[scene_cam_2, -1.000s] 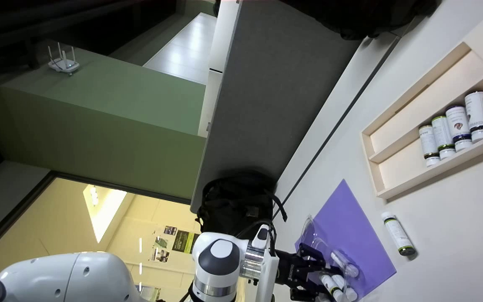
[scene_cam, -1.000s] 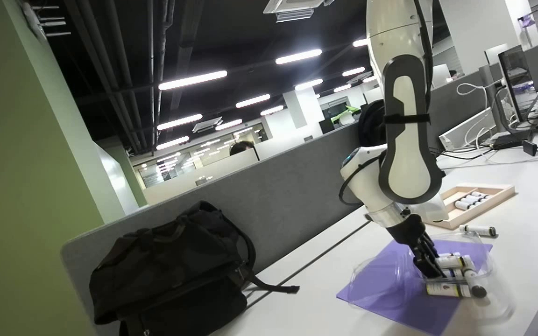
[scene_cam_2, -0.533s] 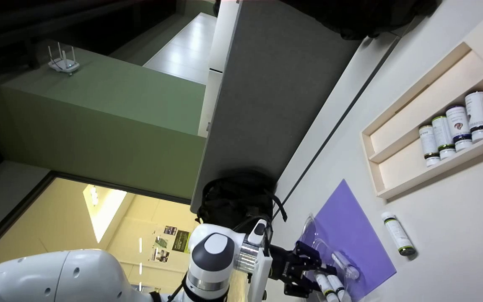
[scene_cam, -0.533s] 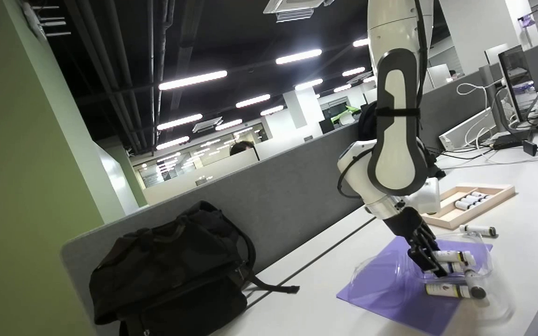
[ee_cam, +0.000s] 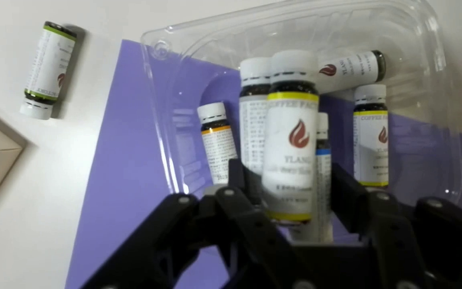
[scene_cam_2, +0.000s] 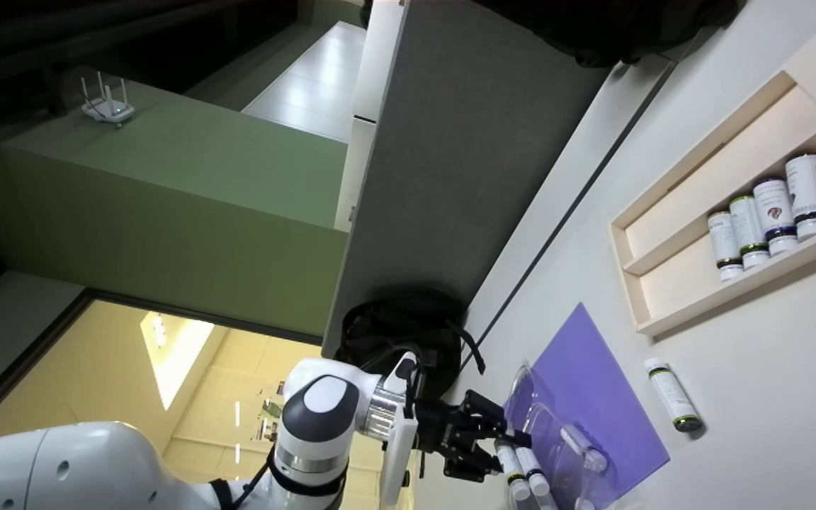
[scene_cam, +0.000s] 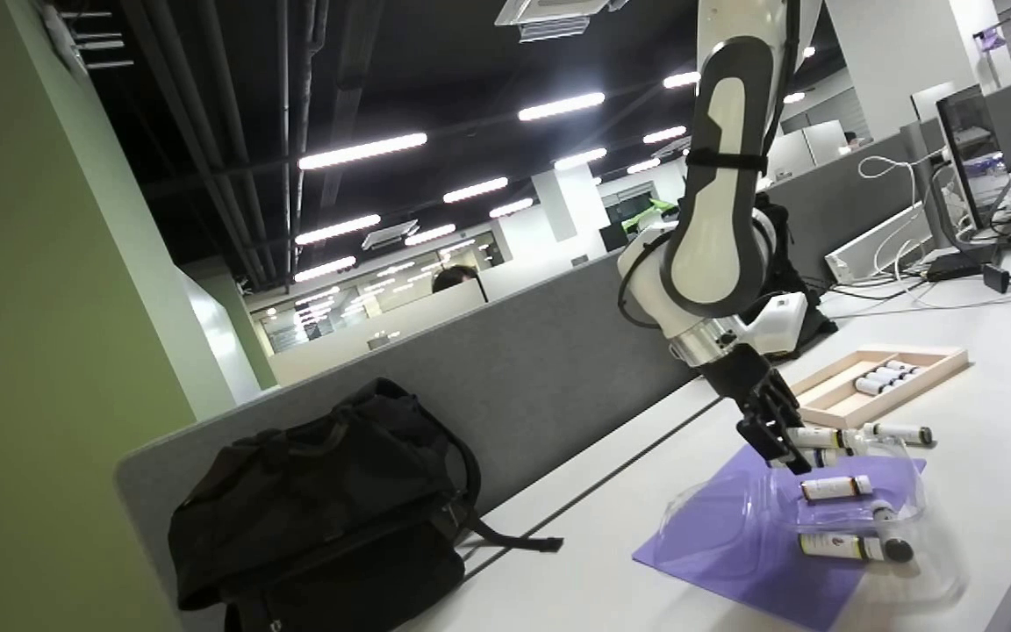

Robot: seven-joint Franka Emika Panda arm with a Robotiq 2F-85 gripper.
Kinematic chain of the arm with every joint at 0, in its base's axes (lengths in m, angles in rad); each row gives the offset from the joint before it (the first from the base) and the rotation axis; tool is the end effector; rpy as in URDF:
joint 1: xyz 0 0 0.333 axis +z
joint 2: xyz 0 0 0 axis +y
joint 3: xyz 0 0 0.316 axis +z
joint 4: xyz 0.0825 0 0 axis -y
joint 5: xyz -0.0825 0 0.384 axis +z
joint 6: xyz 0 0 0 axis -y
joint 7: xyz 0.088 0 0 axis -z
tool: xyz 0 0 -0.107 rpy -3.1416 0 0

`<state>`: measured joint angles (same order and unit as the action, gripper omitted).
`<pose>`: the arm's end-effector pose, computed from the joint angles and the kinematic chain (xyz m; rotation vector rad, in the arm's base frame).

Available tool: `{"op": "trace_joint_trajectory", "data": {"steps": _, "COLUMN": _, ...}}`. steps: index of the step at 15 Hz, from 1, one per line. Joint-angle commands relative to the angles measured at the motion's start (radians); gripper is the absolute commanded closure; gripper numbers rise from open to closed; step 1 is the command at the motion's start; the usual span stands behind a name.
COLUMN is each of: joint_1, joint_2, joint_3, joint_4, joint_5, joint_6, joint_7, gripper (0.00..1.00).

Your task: Pick up three of the white objects from the transparent bowl and put them on the table

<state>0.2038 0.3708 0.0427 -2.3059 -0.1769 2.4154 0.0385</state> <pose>0.4798 0.1210 0.1655 2.9525 0.5294 -0.3690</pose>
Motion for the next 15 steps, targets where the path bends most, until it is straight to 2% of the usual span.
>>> {"op": "trace_joint_trajectory", "data": {"steps": 1, "joint_1": -0.041, "joint_2": -0.046, "joint_3": -0.01, "joint_4": -0.013, "joint_5": -0.005, "joint_6": -0.015, "joint_7": 0.011, "gripper": 0.65}}
{"op": "trace_joint_trajectory", "data": {"steps": 9, "joint_1": -0.153, "joint_2": -0.042, "joint_3": -0.075, "joint_4": -0.012, "joint_5": -0.017, "joint_6": 0.064, "joint_7": -0.059, "gripper": 0.65}}
{"op": "trace_joint_trajectory", "data": {"steps": 15, "joint_1": -0.187, "joint_2": 0.014, "joint_3": -0.12, "joint_4": 0.001, "joint_5": -0.039, "joint_6": 0.124, "joint_7": -0.045, "gripper": 0.65}}
